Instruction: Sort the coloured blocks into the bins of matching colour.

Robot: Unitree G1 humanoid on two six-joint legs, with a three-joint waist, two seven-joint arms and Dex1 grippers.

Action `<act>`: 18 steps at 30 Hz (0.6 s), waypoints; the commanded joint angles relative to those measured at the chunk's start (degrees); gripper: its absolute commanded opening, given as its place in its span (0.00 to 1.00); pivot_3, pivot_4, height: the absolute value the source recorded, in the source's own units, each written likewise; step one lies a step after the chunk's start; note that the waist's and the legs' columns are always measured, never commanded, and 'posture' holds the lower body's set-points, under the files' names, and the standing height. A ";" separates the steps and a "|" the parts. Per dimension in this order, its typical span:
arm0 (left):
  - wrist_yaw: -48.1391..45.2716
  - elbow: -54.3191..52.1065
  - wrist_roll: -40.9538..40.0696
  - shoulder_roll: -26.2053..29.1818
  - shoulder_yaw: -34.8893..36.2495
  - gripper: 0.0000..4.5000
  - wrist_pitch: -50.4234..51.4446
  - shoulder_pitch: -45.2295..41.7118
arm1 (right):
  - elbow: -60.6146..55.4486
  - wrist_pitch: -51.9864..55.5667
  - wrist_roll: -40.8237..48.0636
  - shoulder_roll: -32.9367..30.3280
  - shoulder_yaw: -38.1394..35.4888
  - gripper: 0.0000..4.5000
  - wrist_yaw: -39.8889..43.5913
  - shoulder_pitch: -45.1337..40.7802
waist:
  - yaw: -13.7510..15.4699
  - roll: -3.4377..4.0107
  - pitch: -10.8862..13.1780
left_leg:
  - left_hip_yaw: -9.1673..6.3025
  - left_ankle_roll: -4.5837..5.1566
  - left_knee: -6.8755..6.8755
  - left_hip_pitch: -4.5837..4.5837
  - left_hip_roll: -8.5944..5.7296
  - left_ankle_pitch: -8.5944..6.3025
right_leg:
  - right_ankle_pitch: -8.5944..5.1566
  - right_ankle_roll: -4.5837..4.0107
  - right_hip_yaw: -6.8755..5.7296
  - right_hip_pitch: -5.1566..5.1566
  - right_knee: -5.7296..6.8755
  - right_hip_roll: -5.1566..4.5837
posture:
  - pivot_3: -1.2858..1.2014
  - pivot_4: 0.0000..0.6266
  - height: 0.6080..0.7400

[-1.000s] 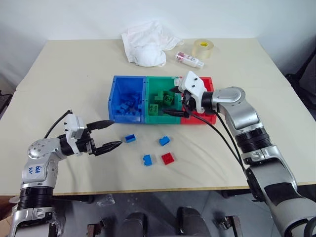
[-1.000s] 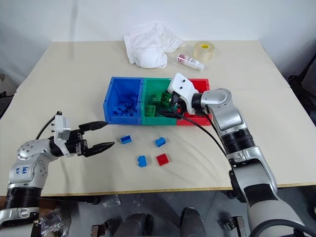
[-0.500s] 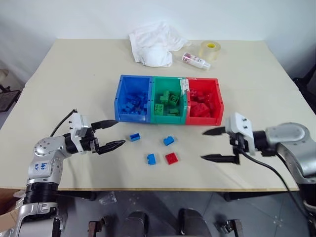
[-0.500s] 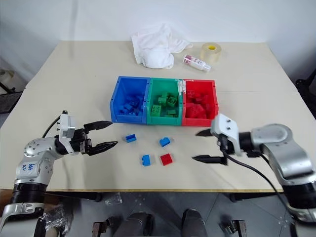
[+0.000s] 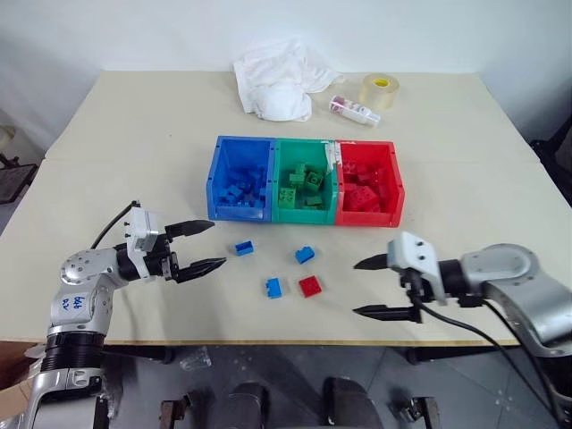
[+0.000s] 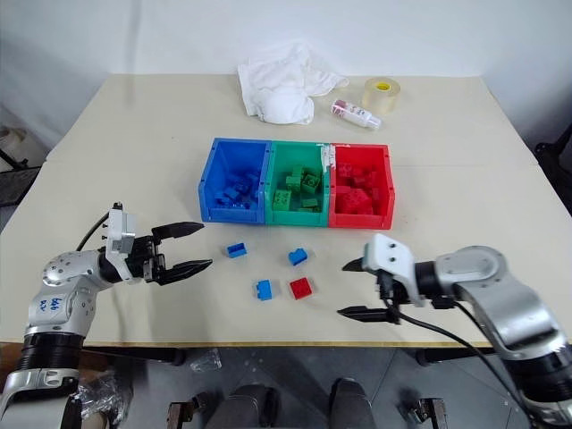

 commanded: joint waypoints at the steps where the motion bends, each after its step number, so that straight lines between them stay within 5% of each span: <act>1: -1.24 -3.33 -2.63 0.76 1.89 1.00 0.08 1.15 | 5.76 -3.49 -5.17 6.05 7.28 0.99 -1.64 -5.70 | -0.09 0.00 0.00 | 0.00 -0.01 0.00 0.00 0.00 0.01 | 0.00 0.00 0.00 -0.01 0.02 0.00 | 0.52 0.24 1.00; 8: 0.13 -6.70 -3.30 1.06 3.17 1.00 0.80 3.79 | 16.71 -10.01 -11.14 14.19 14.98 0.99 -0.13 -12.49 | 0.23 0.00 0.00 | -0.23 0.00 0.00 -0.03 -0.13 0.00 | 0.00 0.00 -0.05 0.01 0.10 -0.03 | 0.52 0.24 1.00; 11: 0.78 -7.89 -3.43 1.03 3.56 1.00 1.09 4.73 | 18.81 -12.31 -12.19 14.75 15.71 0.87 0.82 -13.08 | 0.04 0.00 0.00 | -0.24 0.00 0.01 -0.02 -0.15 0.00 | 0.00 0.00 -0.05 0.02 0.10 -0.03 | 0.52 0.24 1.00; 18: 1.98 -8.68 -3.50 0.84 4.09 1.00 1.18 5.59 | 19.26 -14.72 -11.11 13.90 13.57 0.35 2.52 -11.84 | -0.21 0.00 0.00 | -0.24 -0.01 0.00 -0.01 -0.09 0.01 | 0.00 0.00 -0.09 0.01 0.11 0.00 | 0.52 0.24 1.00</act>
